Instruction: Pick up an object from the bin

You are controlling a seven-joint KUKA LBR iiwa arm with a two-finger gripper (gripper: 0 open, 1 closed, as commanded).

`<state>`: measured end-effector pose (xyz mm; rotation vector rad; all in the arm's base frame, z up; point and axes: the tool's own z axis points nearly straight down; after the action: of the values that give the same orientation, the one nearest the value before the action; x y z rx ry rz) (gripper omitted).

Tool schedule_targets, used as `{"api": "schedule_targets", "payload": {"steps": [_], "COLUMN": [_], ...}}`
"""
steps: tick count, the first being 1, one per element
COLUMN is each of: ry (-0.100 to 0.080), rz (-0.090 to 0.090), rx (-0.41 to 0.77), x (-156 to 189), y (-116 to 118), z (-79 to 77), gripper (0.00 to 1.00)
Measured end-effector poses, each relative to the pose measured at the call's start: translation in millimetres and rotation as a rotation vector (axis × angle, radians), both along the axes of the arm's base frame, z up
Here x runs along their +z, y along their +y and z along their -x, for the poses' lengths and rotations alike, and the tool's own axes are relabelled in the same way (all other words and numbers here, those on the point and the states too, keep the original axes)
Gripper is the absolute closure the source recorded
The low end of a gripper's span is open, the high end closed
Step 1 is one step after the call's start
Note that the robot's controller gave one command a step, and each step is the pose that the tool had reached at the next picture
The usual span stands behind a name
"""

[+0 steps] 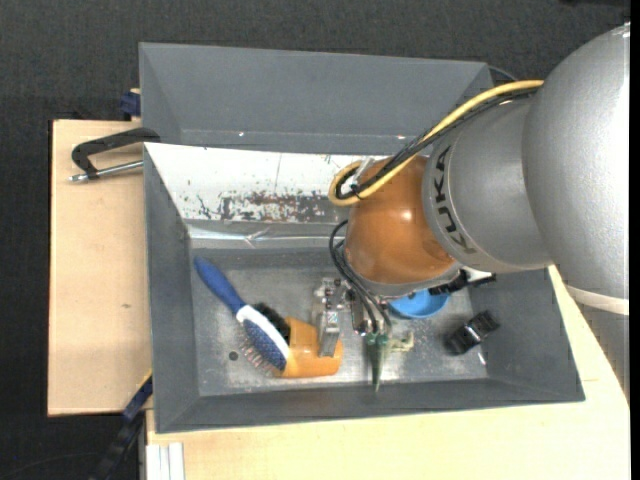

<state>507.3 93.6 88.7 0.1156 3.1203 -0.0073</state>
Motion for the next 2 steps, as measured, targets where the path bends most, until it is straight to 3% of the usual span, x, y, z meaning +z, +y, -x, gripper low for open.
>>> {"api": "schedule_targets", "payload": {"steps": [1, 2], "ry": [-0.010, 0.011], "rz": [-0.003, 0.001], "rx": [-0.002, 0.002], "x": [-4.7, -4.1], "y": [1.3, 0.2], "z": [-0.5, 3.7], "gripper": [0.00, 1.00]}}
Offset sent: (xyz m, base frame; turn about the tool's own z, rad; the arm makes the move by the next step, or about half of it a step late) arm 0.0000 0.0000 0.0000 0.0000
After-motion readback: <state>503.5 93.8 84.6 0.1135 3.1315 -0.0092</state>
